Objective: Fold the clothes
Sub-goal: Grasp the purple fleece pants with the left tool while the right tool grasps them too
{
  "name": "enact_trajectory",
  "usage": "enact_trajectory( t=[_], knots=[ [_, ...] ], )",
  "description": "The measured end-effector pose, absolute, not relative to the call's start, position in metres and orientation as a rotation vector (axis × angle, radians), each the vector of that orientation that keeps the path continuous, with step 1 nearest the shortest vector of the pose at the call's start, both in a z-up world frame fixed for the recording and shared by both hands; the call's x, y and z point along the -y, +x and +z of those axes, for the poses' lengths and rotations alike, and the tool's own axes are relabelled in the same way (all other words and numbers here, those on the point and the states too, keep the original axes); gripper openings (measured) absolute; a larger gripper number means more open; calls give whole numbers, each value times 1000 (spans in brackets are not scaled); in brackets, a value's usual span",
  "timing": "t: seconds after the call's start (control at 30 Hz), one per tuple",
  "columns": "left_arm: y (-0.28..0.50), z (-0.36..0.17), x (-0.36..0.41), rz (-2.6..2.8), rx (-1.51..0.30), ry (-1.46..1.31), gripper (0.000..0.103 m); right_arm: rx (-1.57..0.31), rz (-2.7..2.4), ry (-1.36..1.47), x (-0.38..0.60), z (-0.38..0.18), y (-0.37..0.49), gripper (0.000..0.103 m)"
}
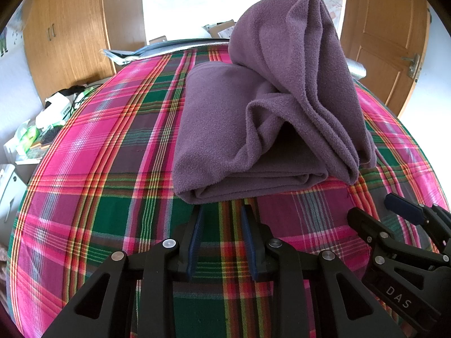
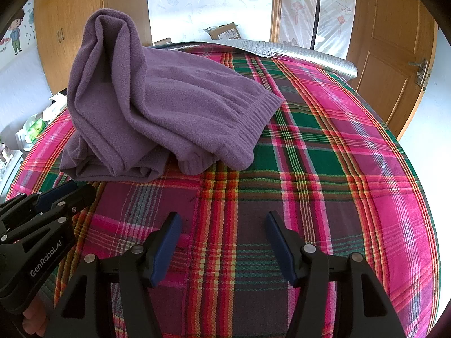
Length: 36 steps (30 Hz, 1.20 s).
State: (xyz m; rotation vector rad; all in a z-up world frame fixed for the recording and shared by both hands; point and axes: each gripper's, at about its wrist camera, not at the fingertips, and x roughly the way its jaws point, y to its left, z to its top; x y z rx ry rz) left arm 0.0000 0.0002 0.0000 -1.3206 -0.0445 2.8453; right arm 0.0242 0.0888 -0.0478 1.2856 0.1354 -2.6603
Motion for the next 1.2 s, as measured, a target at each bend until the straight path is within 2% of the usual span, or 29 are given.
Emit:
enact_trajectory(
  t=[0.53,0.57,0.63,0.7,0.8,0.9,1.2],
  knots=[
    [1,-1,-2,2845,47,-1322,28,-129,-2641,1280,-88,-48,23,64],
    [1,-2,-1,2842,53,-1321,28,-123,-2638,1273,-90,-47,24,63],
    [1,-2,0,2832,39,-1322,28,-107,-2628,1259,-93,-46,26,44],
    [-3,-2,2,2801,25,-1345,28,-86,-2595,1225,-98,-42,25,33],
    [-11,2,14,2738,114,-1395,28,-150,-2619,1146,-101,-31,25,25],
    [-15,12,23,2745,147,-1369,28,-173,-2631,1061,-105,-17,24,25],
    [-17,70,28,2828,36,-1106,28,-219,-2540,973,-98,-8,10,26]
  ],
)
